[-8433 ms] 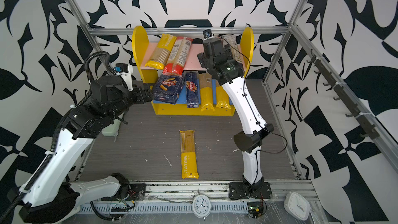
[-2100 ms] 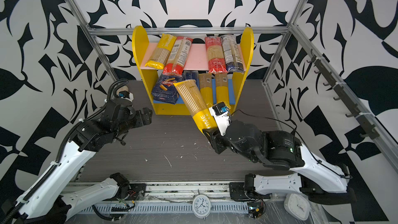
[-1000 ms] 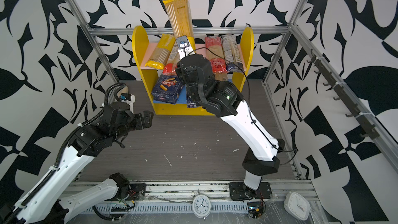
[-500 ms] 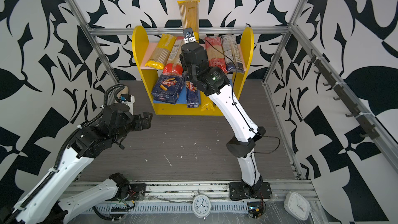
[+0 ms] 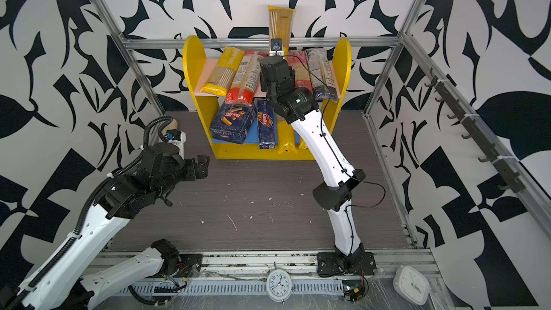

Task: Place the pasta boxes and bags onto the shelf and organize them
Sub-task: 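Lower the PASTATIME bag onto the pink top board between the bags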

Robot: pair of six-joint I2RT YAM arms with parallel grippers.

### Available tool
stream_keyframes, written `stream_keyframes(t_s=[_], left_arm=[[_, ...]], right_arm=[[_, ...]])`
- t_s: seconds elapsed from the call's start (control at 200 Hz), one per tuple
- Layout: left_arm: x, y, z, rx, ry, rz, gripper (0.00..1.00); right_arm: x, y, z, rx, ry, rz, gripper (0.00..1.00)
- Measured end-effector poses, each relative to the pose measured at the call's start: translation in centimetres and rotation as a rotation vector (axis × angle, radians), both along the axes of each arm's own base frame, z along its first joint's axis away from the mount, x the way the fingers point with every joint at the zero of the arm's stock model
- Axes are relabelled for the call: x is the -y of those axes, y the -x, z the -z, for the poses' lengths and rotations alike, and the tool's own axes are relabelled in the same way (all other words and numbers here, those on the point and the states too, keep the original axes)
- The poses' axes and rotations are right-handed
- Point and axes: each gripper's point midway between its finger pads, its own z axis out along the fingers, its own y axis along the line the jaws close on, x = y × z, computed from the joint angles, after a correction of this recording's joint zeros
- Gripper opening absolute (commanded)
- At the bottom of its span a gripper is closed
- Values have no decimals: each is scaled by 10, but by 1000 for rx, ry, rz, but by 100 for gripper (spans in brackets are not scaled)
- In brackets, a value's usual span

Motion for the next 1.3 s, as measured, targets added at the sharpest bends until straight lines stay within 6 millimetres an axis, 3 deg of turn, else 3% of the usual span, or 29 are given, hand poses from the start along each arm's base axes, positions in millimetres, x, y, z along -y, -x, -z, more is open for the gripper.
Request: stream_keyframes(t_s=[0.155,0.99,1.195,1.305], left_arm=[[-1,0,0,2,-7,-1,99],[-15,11,-5,38,-18,-14,99],[-14,12,-6,39,-11,-7,99],[-14,14,-8,45,-4,-5,99]], right_arm=[[-9,-6,15,-32,-21,-19,6],[-11,-4,18,-55,-111,-21,14],[-12,-1,19,-68,-121,-31,23],[-12,-1,19,-70,-125,-32,37]])
